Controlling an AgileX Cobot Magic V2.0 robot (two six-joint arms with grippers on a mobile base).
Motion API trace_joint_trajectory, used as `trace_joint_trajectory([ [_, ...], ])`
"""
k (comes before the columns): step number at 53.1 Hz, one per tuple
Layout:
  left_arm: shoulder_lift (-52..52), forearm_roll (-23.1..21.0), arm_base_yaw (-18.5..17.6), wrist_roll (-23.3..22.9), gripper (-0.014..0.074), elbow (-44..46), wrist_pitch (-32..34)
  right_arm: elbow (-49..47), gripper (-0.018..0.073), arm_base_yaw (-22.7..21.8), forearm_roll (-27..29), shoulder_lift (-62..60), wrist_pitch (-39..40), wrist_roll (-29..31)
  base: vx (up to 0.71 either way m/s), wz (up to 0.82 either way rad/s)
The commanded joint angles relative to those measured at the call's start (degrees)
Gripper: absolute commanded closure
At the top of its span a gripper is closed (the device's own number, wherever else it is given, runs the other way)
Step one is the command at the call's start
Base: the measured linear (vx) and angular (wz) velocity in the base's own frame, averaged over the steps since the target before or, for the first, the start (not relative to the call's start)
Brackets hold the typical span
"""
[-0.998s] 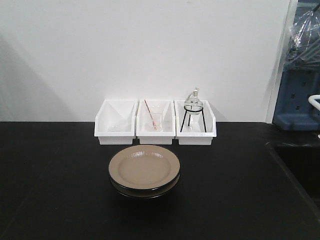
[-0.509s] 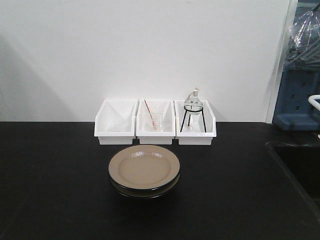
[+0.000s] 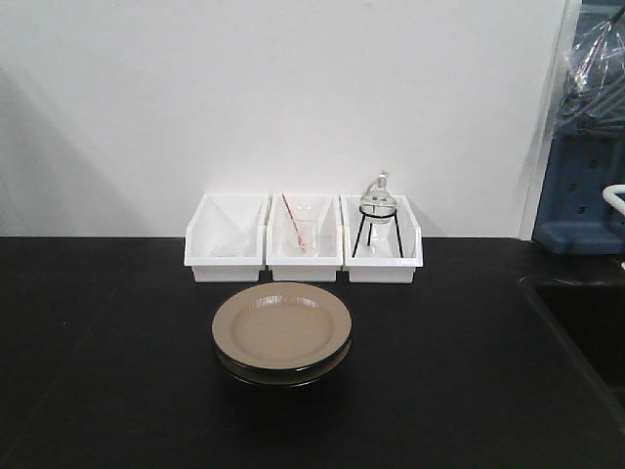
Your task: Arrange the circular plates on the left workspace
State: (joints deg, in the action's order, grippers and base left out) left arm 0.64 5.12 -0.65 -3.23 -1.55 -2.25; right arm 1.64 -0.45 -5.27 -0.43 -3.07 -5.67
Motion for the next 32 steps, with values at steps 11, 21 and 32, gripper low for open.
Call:
trace_joint_trajectory([
  [11, 0.9, 0.2, -0.4, -0.6, 0.0594, -1.2, 4.8, 1.2, 0.0558, -0.1, -0.3, -0.9, 3.8, -0.2, 0.0, 0.0],
  [21, 0.9, 0.2, -0.4, -0.6, 0.0594, -1.2, 4.8, 1.2, 0.0558, -0.1, -0.3, -0.9, 3.7, -0.2, 0.0, 0.0],
  [32, 0.9, 0.2, -0.4, -0.6, 0.0594, -1.2, 4.8, 1.2, 0.0558, -0.1, -0.3, -0.9, 3.7, -0.2, 0.0, 0.0],
])
